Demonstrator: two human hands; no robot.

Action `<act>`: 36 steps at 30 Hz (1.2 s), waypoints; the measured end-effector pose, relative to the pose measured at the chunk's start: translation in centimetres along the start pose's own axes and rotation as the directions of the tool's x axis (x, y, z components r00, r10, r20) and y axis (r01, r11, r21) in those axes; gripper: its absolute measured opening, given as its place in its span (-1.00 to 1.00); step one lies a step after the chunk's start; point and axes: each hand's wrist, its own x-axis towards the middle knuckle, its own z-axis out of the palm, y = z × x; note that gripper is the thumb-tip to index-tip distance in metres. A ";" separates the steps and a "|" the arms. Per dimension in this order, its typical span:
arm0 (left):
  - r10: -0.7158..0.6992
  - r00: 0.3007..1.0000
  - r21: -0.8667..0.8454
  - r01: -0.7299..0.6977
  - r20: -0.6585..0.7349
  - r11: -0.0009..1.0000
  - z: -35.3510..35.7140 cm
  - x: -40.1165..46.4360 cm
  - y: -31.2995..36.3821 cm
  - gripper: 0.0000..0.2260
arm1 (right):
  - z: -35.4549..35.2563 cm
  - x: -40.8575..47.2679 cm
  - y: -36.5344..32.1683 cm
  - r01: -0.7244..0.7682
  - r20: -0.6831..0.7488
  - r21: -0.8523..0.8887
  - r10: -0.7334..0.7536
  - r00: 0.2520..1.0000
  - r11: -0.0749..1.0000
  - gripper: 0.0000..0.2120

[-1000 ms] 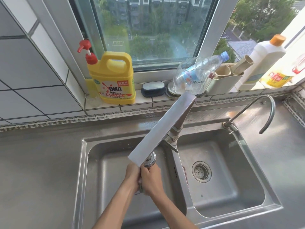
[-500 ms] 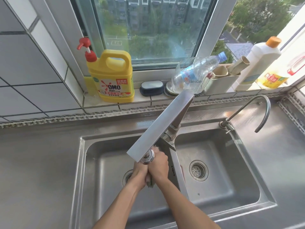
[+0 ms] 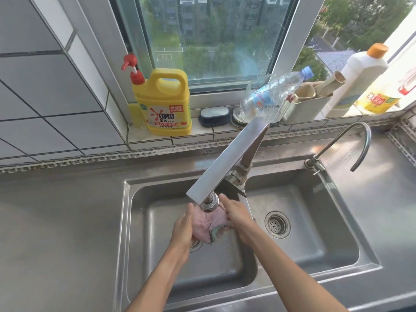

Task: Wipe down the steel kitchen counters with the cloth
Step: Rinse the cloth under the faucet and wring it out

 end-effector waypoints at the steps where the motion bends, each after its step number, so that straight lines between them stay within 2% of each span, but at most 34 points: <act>1: -0.050 0.999 -0.078 0.049 -0.010 0.996 -0.4 -0.2 0.0 -0.59 | -0.3 -0.5 0.0 0.020 0.035 -0.020 -0.019 0.999 1.000 -0.59; 3: -0.088 0.996 -0.137 0.084 -0.029 0.987 -0.8 -0.5 0.0 -0.59 | -0.6 -1.2 0.2 0.120 0.027 -0.126 -0.117 0.993 0.985 -0.69; 4: -0.095 0.995 -0.147 0.088 -0.038 0.985 -1.1 -0.7 0.0 -0.59 | -0.8 -1.5 0.3 0.192 -0.015 -0.258 -0.203 0.979 0.947 -0.73; 6: -0.104 0.993 -0.163 0.094 -0.056 0.982 -1.4 -1.2 0.1 -0.60 | -1.8 -2.1 0.2 0.282 -0.100 -0.550 -0.397 0.912 0.786 -0.80; 9: -0.111 0.990 -0.158 0.097 -0.083 0.983 -2.3 -2.0 0.1 -0.68 | -3.3 -2.6 -0.7 0.278 -0.149 -0.737 -0.550 0.822 0.615 -0.82; 12: -0.126 0.987 -0.185 0.107 -0.095 0.977 -3.2 -2.6 -0.1 -0.72 | -4.1 -2.0 -1.9 0.227 -0.135 -0.812 -0.551 0.824 0.538 -0.78; 19: -0.154 0.979 -0.166 0.131 -0.133 0.977 -4.9 -3.5 -0.3 -0.71 | -5.7 -0.4 -3.1 0.171 -0.100 -0.862 -0.492 0.865 0.476 -0.88; 23: -0.149 0.979 -0.138 0.131 -0.136 0.982 -5.4 -4.1 -0.2 -0.70 | -6.7 0.0 -3.3 0.169 -0.129 -0.846 -0.503 0.855 0.505 -0.88; 28: -0.115 0.985 -0.108 0.102 -0.125 0.989 -5.6 -5.3 0.5 -0.69 | -6.7 -0.5 -2.9 0.163 -0.201 -0.766 -0.472 0.858 0.622 -0.86; 30: -0.091 0.990 -0.082 0.083 -0.105 0.993 -5.5 -5.9 1.0 -0.69 | -5.9 -1.6 -1.7 0.142 -0.257 -0.664 -0.402 0.879 0.735 -0.80; 32: -0.064 0.995 -0.069 0.059 -0.072 0.996 -5.3 -6.5 1.6 -0.67 | -4.5 -2.8 0.3 0.144 -0.238 -0.557 -0.324 0.916 0.818 -0.77; 34: -0.038 0.998 -0.035 0.036 -0.046 0.999 -5.1 -7.0 2.0 -0.63 | -2.6 -4.4 2.7 0.162 -0.174 -0.395 -0.247 0.953 0.904 -0.76; 36: -0.029 0.999 0.023 0.030 -0.034 0.999 -5.0 -7.2 2.2 -0.55 | -0.4 -5.9 4.5 0.135 -0.036 -0.151 -0.142 0.989 0.979 -0.71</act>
